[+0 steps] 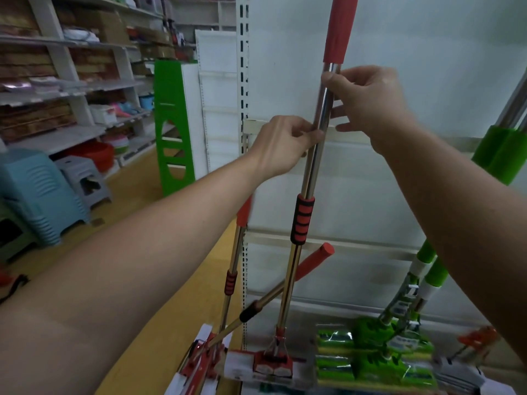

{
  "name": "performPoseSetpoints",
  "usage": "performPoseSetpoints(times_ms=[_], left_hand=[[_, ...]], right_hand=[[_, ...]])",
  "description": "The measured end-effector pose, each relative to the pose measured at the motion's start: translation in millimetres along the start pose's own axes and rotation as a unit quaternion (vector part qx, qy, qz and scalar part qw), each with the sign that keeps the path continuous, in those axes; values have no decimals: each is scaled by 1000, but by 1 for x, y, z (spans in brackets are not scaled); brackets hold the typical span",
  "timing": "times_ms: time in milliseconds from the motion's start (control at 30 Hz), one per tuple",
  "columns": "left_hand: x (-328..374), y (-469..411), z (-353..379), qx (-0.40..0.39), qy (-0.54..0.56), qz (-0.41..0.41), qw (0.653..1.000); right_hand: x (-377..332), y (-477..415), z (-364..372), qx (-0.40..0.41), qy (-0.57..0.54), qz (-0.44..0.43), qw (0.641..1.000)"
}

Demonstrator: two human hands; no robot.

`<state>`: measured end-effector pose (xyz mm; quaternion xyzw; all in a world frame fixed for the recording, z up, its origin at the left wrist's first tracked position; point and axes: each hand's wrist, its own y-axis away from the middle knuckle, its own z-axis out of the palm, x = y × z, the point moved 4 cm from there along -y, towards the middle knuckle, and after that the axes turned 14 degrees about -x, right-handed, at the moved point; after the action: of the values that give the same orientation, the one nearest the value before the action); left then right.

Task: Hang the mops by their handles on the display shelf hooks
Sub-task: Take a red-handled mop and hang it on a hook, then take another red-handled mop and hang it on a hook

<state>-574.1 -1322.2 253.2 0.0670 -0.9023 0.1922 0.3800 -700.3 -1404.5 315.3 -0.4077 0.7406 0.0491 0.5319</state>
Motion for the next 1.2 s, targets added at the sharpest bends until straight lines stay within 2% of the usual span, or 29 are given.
performPoseSetpoints(times_ms=[233, 367, 533, 633, 733, 833, 967, 1200], left_hand=[[-60, 28, 20, -46, -44, -57, 996], [-101, 40, 38, -88, -19, -81, 993], [-171, 81, 85, -232, 7, -93, 968], [-225, 95, 114, -337, -8, -123, 934], [-260, 96, 132, -388, 12, -131, 912], [-277, 87, 148, -416, 26, -118, 901], [-292, 74, 176, -414, 40, -110, 903], [-300, 56, 208, -445, 40, -103, 888]], right_hand=[[26, 19, 13, 78, 15, 11, 997], [41, 53, 36, 93, 28, 16, 995], [75, 94, 86, 67, 14, 84, 994], [100, 104, 112, 94, -7, 149, 984], [117, 110, 138, 130, -24, 206, 970], [128, 117, 158, 170, -2, 245, 955], [142, 132, 173, 223, 23, 298, 928], [151, 157, 194, 246, 17, 363, 898]])
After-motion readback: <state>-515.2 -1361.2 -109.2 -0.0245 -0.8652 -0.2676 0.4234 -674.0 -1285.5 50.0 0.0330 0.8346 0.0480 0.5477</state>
